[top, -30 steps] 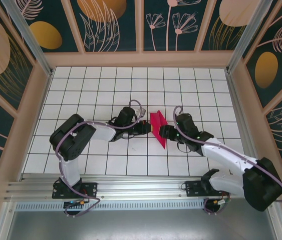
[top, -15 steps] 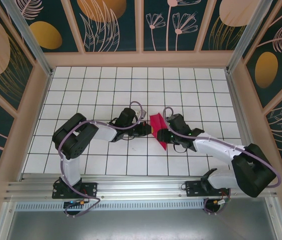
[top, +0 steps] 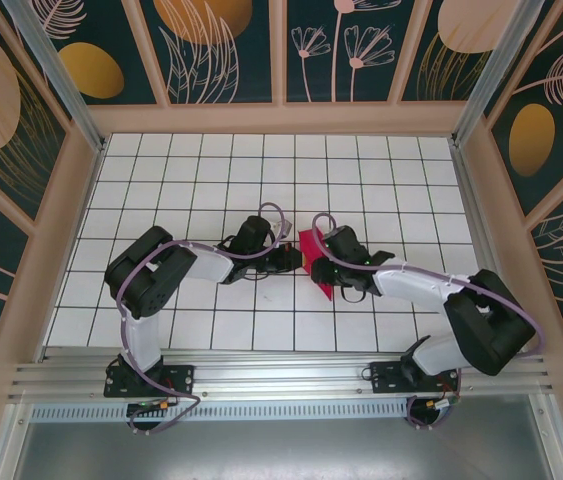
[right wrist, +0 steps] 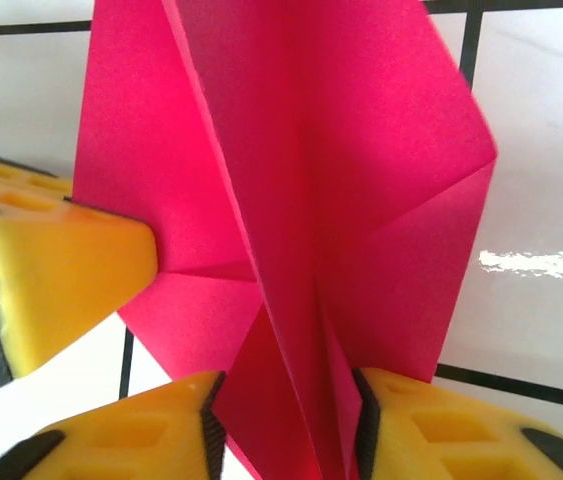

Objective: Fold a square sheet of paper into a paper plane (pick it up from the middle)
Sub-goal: Move a paper plane to the center of the table.

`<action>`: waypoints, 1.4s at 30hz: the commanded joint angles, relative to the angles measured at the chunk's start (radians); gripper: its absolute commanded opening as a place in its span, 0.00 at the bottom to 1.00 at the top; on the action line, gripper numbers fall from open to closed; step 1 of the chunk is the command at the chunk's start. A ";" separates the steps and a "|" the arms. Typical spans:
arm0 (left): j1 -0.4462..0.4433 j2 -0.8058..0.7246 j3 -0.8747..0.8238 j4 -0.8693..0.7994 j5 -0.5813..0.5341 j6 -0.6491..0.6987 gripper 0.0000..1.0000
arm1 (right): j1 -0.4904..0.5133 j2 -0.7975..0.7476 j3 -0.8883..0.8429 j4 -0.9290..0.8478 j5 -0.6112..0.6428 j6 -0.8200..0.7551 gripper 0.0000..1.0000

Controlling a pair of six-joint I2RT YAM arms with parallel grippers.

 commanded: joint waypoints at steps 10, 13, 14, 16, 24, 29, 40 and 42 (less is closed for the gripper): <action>0.016 0.006 0.011 -0.049 -0.054 0.009 0.08 | 0.037 0.091 0.060 -0.028 0.109 0.003 0.25; 0.016 -0.015 0.026 -0.132 -0.115 0.038 0.15 | 0.044 0.114 0.068 -0.025 0.119 0.008 0.25; 0.017 -0.023 0.032 -0.166 -0.135 0.050 0.17 | 0.045 0.122 0.071 -0.023 0.123 0.011 0.25; 0.016 -0.036 0.043 -0.218 -0.169 0.069 0.23 | 0.045 0.131 0.074 -0.020 0.131 0.016 0.24; 0.029 -0.154 0.021 -0.316 -0.283 0.089 0.41 | 0.058 0.115 0.114 -0.046 0.158 0.020 0.06; 0.069 -0.320 -0.035 -0.412 -0.466 0.064 0.61 | 0.072 0.136 0.215 -0.096 0.211 0.028 0.05; 0.154 -0.707 -0.200 -0.612 -0.841 0.047 0.97 | 0.082 0.447 0.540 -0.116 0.211 0.083 0.04; 0.159 -0.744 -0.220 -0.624 -0.852 0.047 0.98 | 0.084 0.503 0.584 -0.124 0.211 0.083 0.04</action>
